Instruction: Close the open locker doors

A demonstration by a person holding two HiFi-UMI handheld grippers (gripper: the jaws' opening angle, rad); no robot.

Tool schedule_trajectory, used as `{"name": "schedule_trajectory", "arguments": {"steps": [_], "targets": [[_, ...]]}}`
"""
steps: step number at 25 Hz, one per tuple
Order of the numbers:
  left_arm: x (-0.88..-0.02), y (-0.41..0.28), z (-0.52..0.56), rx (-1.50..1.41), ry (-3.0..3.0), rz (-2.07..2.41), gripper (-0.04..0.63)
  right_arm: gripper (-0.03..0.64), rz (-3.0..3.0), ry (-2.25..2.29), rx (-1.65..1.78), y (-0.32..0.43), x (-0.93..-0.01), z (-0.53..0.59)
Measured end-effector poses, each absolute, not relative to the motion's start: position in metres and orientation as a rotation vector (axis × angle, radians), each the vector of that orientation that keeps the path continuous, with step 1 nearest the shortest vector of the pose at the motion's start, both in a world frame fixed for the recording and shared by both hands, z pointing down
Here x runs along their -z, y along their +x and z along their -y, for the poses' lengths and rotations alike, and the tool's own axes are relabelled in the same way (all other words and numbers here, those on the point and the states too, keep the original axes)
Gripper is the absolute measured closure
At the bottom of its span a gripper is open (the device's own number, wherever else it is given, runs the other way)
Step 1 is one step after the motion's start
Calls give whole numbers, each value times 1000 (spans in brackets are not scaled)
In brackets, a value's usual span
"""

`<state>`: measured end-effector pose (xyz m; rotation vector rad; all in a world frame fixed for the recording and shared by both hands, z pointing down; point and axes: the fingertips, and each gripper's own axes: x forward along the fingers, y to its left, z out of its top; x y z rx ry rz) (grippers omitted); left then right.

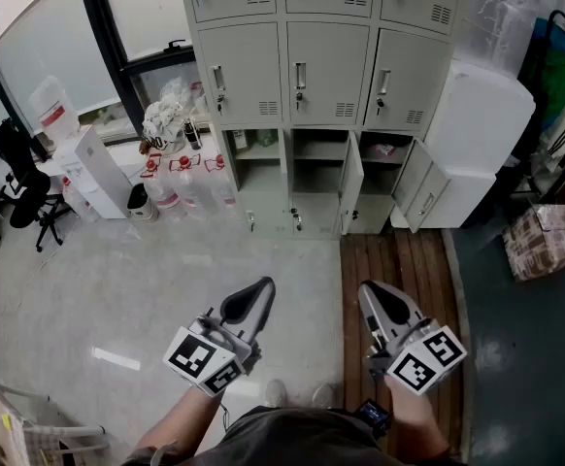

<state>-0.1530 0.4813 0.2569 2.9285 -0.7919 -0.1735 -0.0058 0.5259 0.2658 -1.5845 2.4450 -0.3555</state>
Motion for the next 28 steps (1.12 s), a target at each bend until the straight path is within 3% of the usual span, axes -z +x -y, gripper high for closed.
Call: {"name": "schedule_trajectory", "arguments": {"steps": [28], "targets": [[-274, -100, -528, 133, 2887, 880, 593, 600, -2508, -1466, 376, 40, -279, -559]]}}
